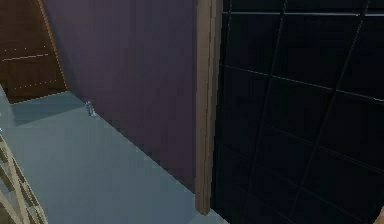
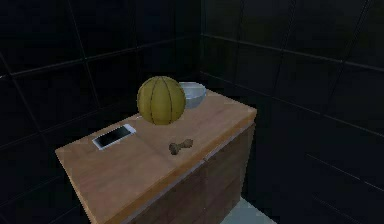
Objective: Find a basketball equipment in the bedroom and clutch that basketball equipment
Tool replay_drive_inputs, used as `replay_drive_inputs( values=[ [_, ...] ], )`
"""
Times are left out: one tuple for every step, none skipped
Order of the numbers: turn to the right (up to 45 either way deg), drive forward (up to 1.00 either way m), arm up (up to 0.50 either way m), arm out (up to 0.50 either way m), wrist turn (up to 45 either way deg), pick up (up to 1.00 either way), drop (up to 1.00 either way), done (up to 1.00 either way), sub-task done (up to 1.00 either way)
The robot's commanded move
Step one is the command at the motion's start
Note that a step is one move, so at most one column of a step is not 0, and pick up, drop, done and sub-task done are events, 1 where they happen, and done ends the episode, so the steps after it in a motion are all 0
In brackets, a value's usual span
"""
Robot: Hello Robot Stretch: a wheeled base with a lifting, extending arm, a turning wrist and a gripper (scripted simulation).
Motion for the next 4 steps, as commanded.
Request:
replay_drive_inputs(
  values=[
    [0.0,0.0,0.5,0.0,0.0,0.0,0.0,0.0,0.0],
    [0.0,0.0,0.38,0.0,0.0,0.0,0.0,0.0,0.0],
    [0.0,0.0,0.0,0.48,0.0,0.0,0.0,0.0,0.0],
    [0.0,0.0,0.0,0.0,45.0,0.0,0.0,0.0,0.0]
  ],
)
